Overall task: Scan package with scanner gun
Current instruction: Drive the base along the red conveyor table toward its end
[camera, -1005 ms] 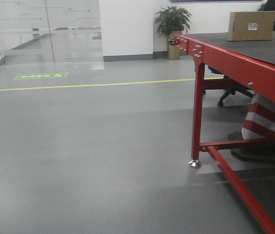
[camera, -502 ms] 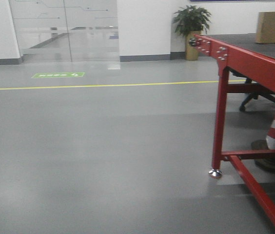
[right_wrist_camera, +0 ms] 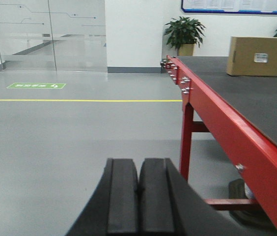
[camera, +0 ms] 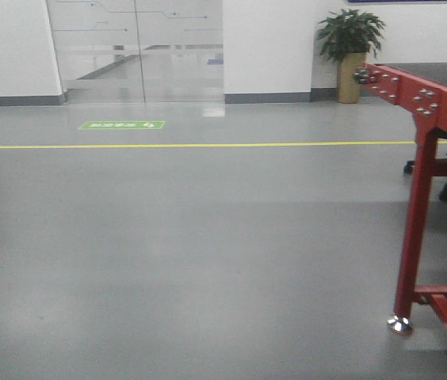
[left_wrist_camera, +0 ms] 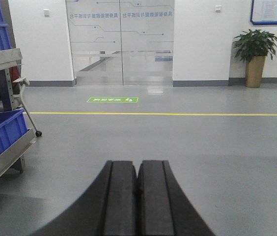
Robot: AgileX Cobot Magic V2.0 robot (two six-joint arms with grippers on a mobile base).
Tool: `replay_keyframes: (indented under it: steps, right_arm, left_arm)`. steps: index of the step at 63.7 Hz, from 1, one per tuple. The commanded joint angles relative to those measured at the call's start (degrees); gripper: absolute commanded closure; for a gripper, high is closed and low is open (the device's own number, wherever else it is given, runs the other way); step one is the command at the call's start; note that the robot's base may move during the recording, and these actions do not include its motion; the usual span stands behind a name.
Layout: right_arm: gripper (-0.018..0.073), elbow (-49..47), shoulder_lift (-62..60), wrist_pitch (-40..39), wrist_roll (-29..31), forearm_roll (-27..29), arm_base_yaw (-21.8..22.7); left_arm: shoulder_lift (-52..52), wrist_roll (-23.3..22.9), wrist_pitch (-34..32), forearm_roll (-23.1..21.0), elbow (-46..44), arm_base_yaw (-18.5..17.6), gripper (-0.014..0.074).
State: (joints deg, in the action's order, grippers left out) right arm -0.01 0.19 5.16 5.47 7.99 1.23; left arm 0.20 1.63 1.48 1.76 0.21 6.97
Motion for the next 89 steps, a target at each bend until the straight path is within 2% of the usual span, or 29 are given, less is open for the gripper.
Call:
replay_keyframes:
  steps: [1,78,89]
  right_arm:
    - [0.0712,0.0,-0.2,-0.8,0.1,-0.4,0.2]
    - [0.0712,0.0,-0.2,-0.8,0.1,-0.4,0.2]
    - [0.0712,0.0,-0.2,-0.8,0.1,-0.4,-2.0]
  left_arm:
    - [-0.2,-0.1,-0.9,-0.2,-0.2,-0.3,0.0708]
    - [-0.2,-0.1,-0.9,-0.2,-0.2,-0.3,0.0708]
    - [-0.2,-0.1,-0.9,-0.2,-0.2,-0.3,0.0708]
